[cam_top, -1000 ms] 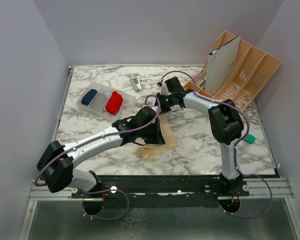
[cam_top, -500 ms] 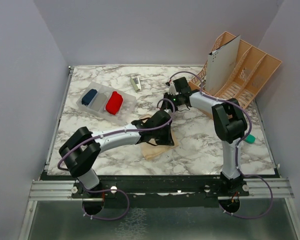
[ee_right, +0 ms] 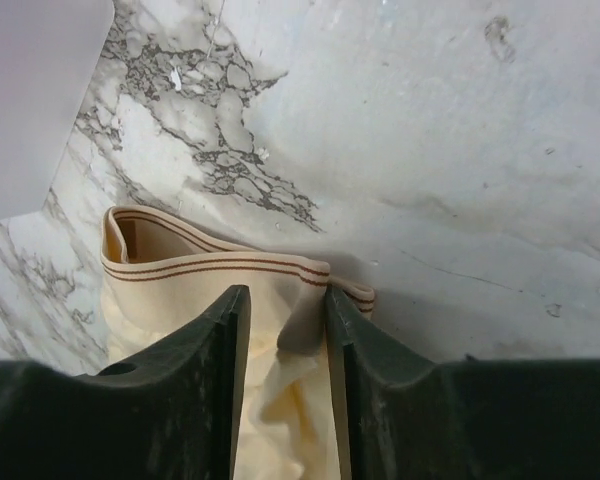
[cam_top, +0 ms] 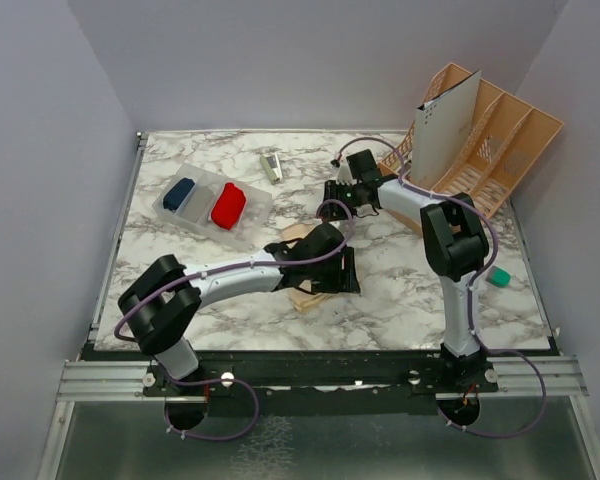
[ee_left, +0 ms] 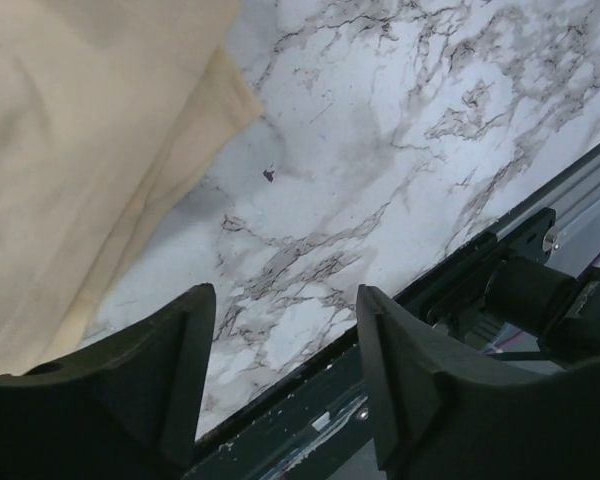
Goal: Roll the underwear
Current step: Fold the underwear at the center of the board.
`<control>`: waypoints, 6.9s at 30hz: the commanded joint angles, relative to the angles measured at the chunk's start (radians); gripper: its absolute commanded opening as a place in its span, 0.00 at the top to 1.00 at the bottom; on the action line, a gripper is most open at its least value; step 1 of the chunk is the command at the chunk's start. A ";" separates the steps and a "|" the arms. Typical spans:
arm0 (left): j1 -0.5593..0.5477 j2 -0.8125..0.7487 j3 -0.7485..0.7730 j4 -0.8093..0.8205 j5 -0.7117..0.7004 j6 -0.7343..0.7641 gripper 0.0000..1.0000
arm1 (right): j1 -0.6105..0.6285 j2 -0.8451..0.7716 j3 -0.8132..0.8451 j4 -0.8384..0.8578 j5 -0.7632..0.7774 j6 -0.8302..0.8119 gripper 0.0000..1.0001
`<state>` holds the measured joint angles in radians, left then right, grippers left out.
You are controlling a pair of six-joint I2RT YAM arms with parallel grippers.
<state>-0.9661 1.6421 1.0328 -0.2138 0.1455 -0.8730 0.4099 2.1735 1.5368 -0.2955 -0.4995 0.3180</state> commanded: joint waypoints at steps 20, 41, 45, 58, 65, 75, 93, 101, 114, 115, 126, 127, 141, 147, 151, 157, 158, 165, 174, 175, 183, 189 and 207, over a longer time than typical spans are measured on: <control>0.290 -0.379 -0.228 -0.127 -0.114 0.140 0.12 | -0.010 -0.449 -0.420 -0.028 0.166 -0.094 0.36; 0.291 -0.285 -0.435 0.064 0.081 0.106 0.23 | -0.009 -0.492 -0.563 -0.053 0.154 -0.085 0.57; 0.290 -0.258 -0.455 0.076 0.070 0.083 0.31 | -0.009 -0.497 -0.564 -0.055 0.159 -0.083 0.62; 0.279 -0.224 -0.480 0.123 0.080 0.072 0.80 | -0.007 -0.512 -0.571 -0.056 0.135 -0.068 0.94; 0.276 -0.291 -0.507 0.139 0.077 0.065 0.93 | -0.008 -0.572 -0.574 -0.083 0.088 -0.025 0.99; 0.277 -0.383 -0.566 0.170 0.063 0.036 0.94 | -0.008 -0.698 -0.713 -0.039 -0.065 0.117 0.99; 0.276 -0.455 -0.606 0.056 0.079 0.057 0.97 | -0.008 -0.599 -0.730 -0.001 0.159 0.035 0.77; 0.276 -0.579 -0.627 -0.078 0.167 0.053 1.00 | -0.008 -0.678 -0.705 0.032 0.021 0.045 0.65; 0.257 -0.693 -0.495 -0.180 -0.031 -0.005 0.12 | 0.115 -0.512 -0.528 0.162 0.031 0.132 0.89; 0.260 -0.655 -0.458 -0.179 -0.056 0.030 0.11 | 0.127 -0.489 -0.496 0.160 0.044 0.124 0.90; 0.405 -0.185 -0.164 -0.086 -0.107 0.217 0.26 | 0.162 -0.261 -0.276 0.104 0.116 0.109 0.98; 0.407 -0.171 -0.163 -0.083 -0.114 0.226 0.26 | 0.162 -0.253 -0.271 0.102 0.116 0.107 0.98; 0.432 0.055 -0.146 -0.071 -0.311 0.299 0.29 | 0.166 -0.119 -0.197 0.000 0.212 0.000 0.98; 0.432 0.075 -0.173 -0.133 -0.409 0.295 0.39 | 0.166 -0.093 -0.182 -0.045 0.373 -0.036 0.98; 0.432 0.059 -0.187 -0.146 -0.400 0.306 0.47 | 0.167 -0.075 -0.161 -0.068 0.410 -0.052 0.98; 0.432 0.039 -0.164 -0.134 -0.316 0.326 0.44 | 0.167 -0.093 -0.138 -0.047 0.277 -0.069 0.94; 0.432 0.023 -0.154 -0.129 -0.291 0.327 0.42 | 0.167 -0.107 -0.139 -0.031 0.241 -0.062 0.93; 0.432 -0.110 -0.096 -0.123 -0.231 0.307 0.33 | 0.167 -0.210 -0.137 0.042 0.123 0.020 0.93; 0.455 -0.298 -0.201 -0.180 -0.358 0.258 0.39 | 0.243 -0.133 -0.100 0.108 0.119 0.107 0.98; 0.460 -0.315 -0.211 -0.182 -0.355 0.257 0.39 | 0.248 -0.114 -0.093 0.104 0.136 0.112 0.98; 0.490 -0.384 -0.231 -0.187 -0.324 0.271 0.39 | 0.280 0.111 0.103 -0.127 0.321 0.040 0.98; 0.491 -0.385 -0.236 -0.146 -0.265 0.276 0.37 | 0.298 -0.005 0.048 -0.022 0.183 0.012 0.93; 0.489 -0.096 -0.134 0.198 0.208 0.318 0.40 | 0.240 -0.132 -0.043 -0.113 0.552 0.001 0.95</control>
<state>-0.4797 1.4597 0.8669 -0.1272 0.2295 -0.5667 0.6525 1.9934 1.5402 -0.3328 -0.0727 0.3370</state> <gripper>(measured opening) 0.615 0.061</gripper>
